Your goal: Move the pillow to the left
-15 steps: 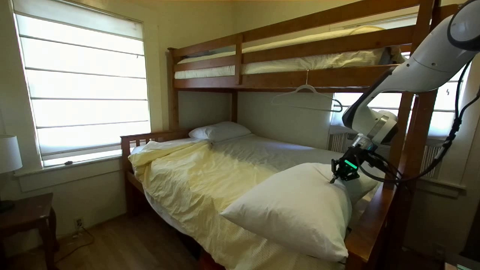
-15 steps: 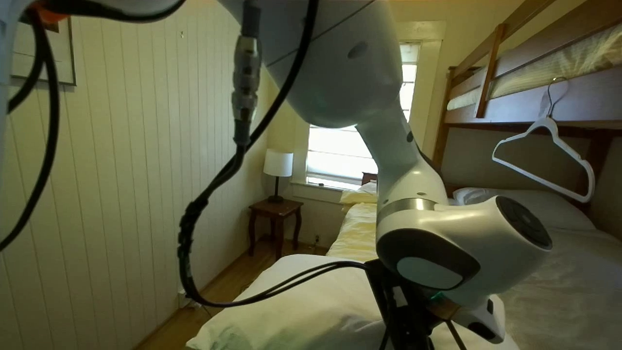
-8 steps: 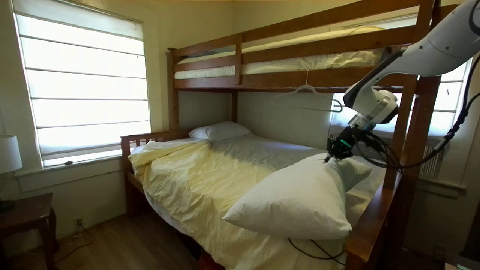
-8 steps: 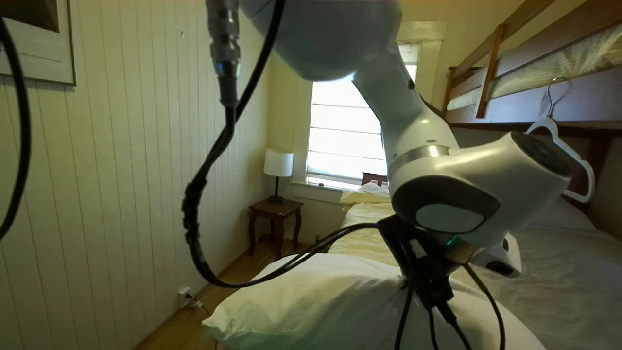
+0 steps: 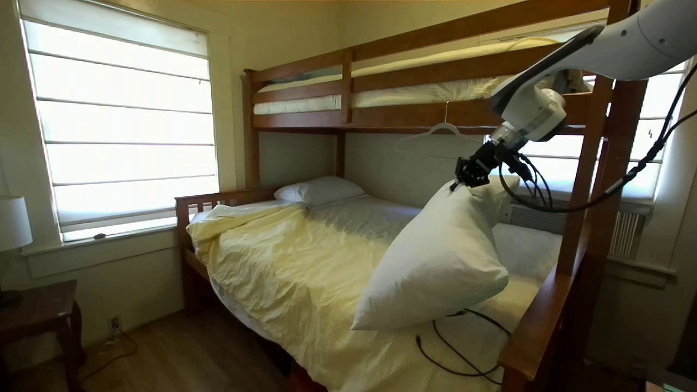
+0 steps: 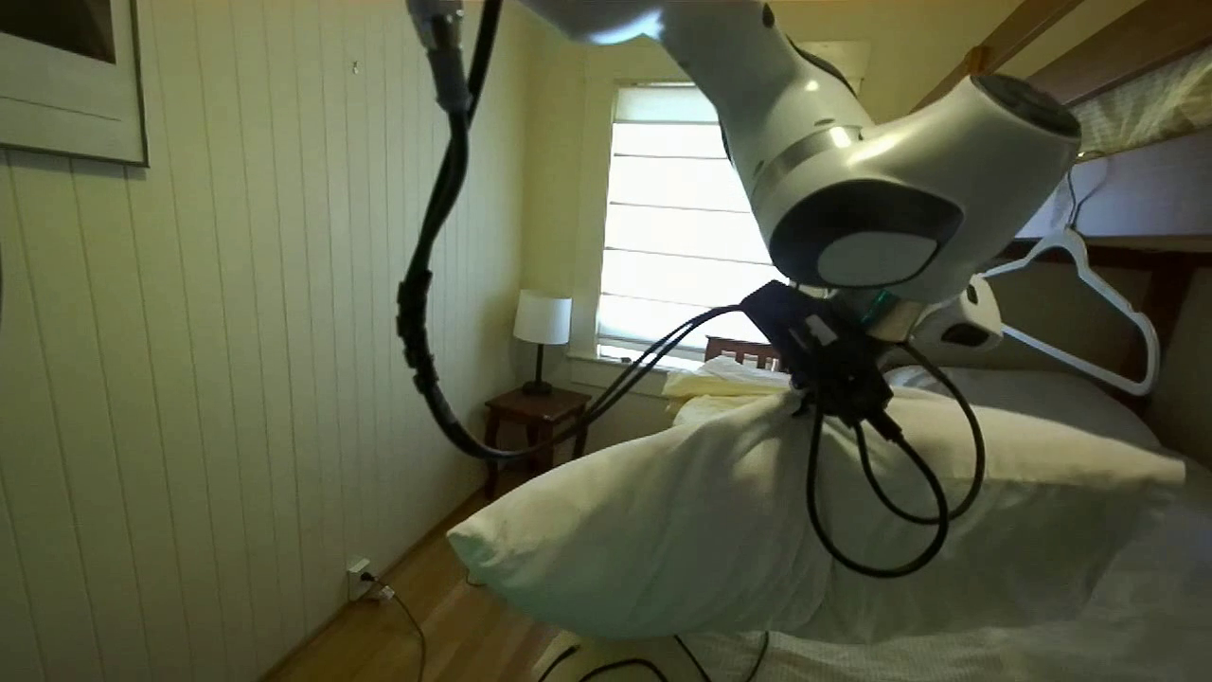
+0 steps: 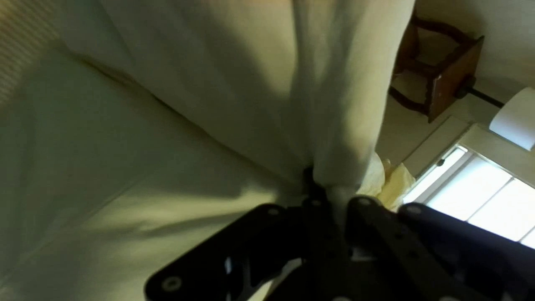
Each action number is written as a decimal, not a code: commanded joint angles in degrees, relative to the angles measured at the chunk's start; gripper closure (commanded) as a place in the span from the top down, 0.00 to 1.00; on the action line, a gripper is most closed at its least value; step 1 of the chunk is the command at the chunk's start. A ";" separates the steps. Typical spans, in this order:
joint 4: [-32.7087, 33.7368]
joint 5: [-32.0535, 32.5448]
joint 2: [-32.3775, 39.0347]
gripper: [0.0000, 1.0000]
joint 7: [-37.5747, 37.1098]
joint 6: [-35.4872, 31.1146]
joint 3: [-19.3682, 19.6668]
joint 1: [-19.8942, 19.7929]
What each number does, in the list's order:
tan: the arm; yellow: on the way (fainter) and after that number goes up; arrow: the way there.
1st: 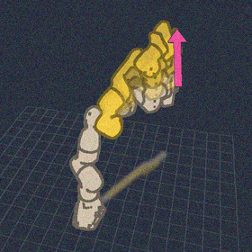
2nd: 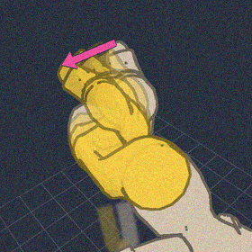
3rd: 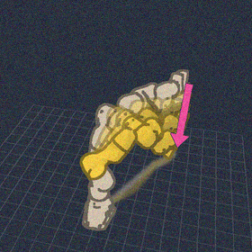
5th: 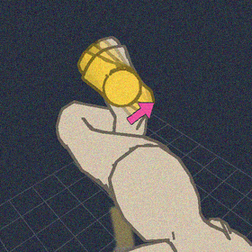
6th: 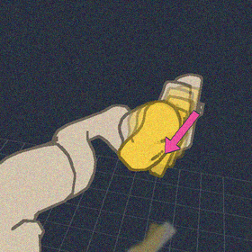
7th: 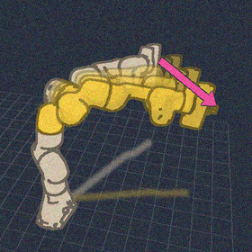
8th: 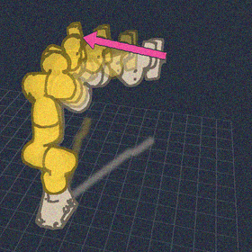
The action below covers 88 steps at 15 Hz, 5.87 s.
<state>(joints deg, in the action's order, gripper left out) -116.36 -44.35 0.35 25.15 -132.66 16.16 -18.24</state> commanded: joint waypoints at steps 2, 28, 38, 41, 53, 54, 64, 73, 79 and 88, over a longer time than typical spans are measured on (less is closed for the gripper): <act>3.15 -0.12 -0.26 0.07 -0.78 2.55 0.67 0.26; 19.95 -6.29 11.83 0.07 -12.95 -4.66 -4.86 1.56; 34.44 -13.33 22.84 0.02 -16.64 -10.86 -8.70 1.04; 43.46 -13.96 26.29 0.02 -21.17 -14.21 -10.22 1.54; 58.13 -1.52 31.96 0.74 -34.17 -7.35 -8.00 0.22; 56.33 -0.43 31.14 0.81 -33.11 -4.19 -7.39 -0.01; 40.46 15.52 28.06 1.00 -32.54 4.12 0.82 3.12; 34.05 22.05 26.59 1.00 -31.89 5.15 4.58 6.06; 42.54 30.60 29.42 1.00 -31.20 18.32 -6.26 6.37; 43.51 35.76 29.82 1.00 -31.27 23.46 -8.71 8.48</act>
<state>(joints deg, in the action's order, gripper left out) -73.18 -9.13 30.12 -5.89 -109.45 8.46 -8.97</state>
